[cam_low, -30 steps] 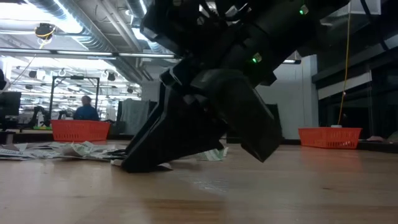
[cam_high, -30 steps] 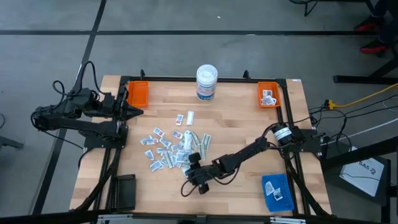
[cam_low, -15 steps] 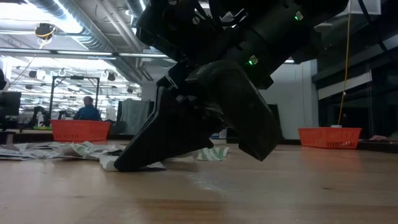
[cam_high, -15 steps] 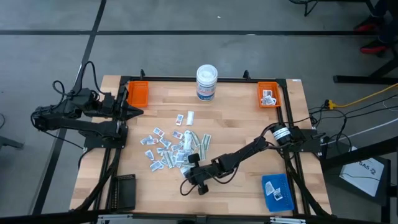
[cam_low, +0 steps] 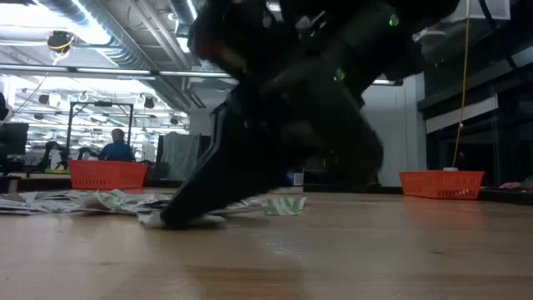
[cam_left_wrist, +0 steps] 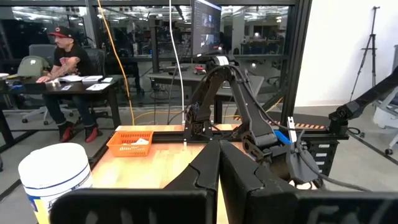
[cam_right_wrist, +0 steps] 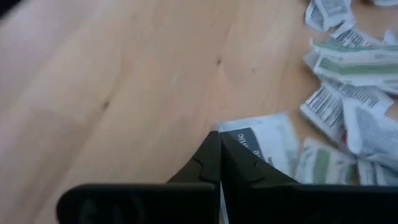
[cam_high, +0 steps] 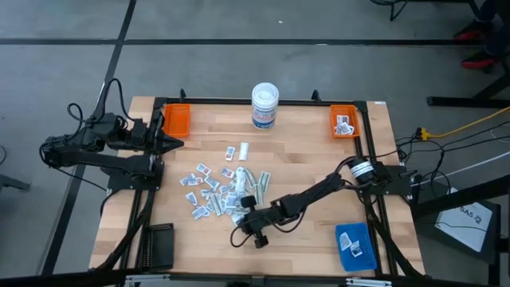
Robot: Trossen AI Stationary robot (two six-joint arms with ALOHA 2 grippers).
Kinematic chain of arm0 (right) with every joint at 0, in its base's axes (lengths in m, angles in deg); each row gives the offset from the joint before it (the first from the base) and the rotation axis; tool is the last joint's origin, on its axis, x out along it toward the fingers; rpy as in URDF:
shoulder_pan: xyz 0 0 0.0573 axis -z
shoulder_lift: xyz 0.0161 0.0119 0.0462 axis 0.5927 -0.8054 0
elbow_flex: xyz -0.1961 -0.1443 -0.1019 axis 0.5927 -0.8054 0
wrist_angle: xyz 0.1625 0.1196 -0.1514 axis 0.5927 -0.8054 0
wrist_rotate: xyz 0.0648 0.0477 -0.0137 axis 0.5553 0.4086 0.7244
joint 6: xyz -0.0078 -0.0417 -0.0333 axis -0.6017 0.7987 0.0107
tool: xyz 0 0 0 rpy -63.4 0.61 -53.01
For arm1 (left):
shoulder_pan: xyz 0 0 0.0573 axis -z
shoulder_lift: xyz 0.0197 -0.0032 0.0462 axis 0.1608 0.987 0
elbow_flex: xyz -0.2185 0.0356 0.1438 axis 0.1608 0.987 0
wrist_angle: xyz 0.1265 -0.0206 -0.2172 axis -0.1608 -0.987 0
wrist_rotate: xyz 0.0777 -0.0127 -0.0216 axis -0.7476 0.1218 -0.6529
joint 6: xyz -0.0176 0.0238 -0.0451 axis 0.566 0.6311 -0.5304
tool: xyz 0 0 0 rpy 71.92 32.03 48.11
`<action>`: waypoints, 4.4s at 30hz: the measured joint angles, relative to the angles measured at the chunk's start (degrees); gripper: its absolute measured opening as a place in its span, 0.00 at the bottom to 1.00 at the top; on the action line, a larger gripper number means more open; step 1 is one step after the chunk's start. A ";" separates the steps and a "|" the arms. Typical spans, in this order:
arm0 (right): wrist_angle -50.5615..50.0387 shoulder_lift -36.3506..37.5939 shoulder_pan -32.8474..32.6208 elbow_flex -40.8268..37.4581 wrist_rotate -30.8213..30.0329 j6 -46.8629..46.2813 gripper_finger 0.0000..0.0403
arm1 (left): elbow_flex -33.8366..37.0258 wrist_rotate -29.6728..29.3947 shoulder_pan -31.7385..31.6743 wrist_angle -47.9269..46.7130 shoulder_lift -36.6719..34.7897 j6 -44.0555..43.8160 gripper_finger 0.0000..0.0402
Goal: Pick & Place First Aid Supplies
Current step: Put the gray towelette pack into the right orange bin
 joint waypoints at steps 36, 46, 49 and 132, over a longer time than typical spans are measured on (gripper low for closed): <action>1.18 12.90 6.48 0.26 -1.94 0.83 0.00 | 0.00 -0.01 0.00 0.00 -0.01 0.00 0.01; -4.56 15.60 10.40 0.26 -3.01 1.46 0.00 | 0.01 -0.01 -0.01 0.00 -0.01 0.02 0.01; -6.84 17.00 11.53 0.28 -3.30 1.65 0.00 | 0.01 0.00 -0.01 0.00 -0.02 0.00 0.01; -58.63 69.00 54.57 -30.10 -33.05 -25.99 0.01 | 0.01 0.01 0.01 0.00 -0.02 0.02 0.01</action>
